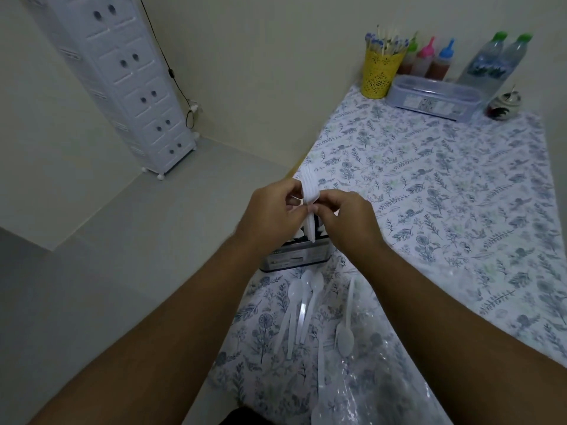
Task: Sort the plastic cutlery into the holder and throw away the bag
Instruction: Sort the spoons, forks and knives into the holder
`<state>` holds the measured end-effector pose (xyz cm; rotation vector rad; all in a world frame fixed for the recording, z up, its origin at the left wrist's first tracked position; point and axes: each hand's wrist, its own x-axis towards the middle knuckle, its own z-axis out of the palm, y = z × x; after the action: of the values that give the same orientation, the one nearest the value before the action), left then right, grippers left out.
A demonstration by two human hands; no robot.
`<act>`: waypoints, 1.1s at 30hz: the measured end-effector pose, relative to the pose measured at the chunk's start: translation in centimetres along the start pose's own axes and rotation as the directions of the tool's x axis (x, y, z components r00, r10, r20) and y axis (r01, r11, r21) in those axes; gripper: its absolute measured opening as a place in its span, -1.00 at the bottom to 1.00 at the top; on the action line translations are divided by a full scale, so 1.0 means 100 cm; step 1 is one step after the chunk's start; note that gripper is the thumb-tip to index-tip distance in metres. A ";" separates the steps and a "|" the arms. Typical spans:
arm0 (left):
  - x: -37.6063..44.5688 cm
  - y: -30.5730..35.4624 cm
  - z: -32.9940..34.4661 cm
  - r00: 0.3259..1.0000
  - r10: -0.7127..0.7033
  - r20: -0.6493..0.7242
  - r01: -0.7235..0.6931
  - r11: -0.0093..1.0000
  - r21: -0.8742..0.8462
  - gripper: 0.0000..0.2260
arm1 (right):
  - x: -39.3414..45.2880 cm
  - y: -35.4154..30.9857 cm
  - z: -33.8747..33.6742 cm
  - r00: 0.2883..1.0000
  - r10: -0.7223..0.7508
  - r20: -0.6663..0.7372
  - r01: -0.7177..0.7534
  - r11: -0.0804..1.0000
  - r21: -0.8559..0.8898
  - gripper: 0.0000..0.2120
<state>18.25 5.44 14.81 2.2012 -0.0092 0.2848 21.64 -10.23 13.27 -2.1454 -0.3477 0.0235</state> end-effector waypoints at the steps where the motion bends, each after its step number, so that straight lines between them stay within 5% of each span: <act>1: 0.001 0.001 0.000 1.000 0.015 -0.007 -0.015 1.000 0.005 -0.75 | 0.001 -0.001 0.000 1.000 0.000 -0.009 0.000 1.000 -0.010 -0.87; 7: 0.006 -0.001 0.001 0.998 0.059 -0.009 -0.059 0.997 0.056 -0.75 | 0.009 0.004 0.000 1.000 -0.006 -0.024 0.004 0.998 -0.066 -0.89; 16: 0.004 -0.015 0.005 0.981 -0.118 0.157 0.005 0.815 0.580 -0.62 | -0.006 0.012 0.007 0.993 -0.115 -0.011 0.092 0.849 -0.521 -0.86; 23: 0.002 0.000 0.001 0.985 -0.151 0.088 0.088 0.861 0.502 -0.42 | -0.014 0.016 0.005 0.999 -0.019 -0.042 0.000 0.910 -0.415 -0.69; 28: -0.029 0.009 0.006 0.999 -0.002 -0.047 0.016 0.951 0.308 -0.77 | -0.036 0.018 0.001 0.995 -0.010 -0.100 -0.017 0.964 -0.264 -0.82; 33: -0.091 -0.015 0.036 0.999 0.027 0.034 -0.034 0.974 0.225 -0.96 | -0.080 0.043 0.010 0.998 0.064 -0.006 -0.063 0.958 -0.278 -0.87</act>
<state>10.32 2.60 9.63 2.4336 -0.0286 0.2800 14.86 -13.72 8.24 -2.4356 -0.2972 0.0151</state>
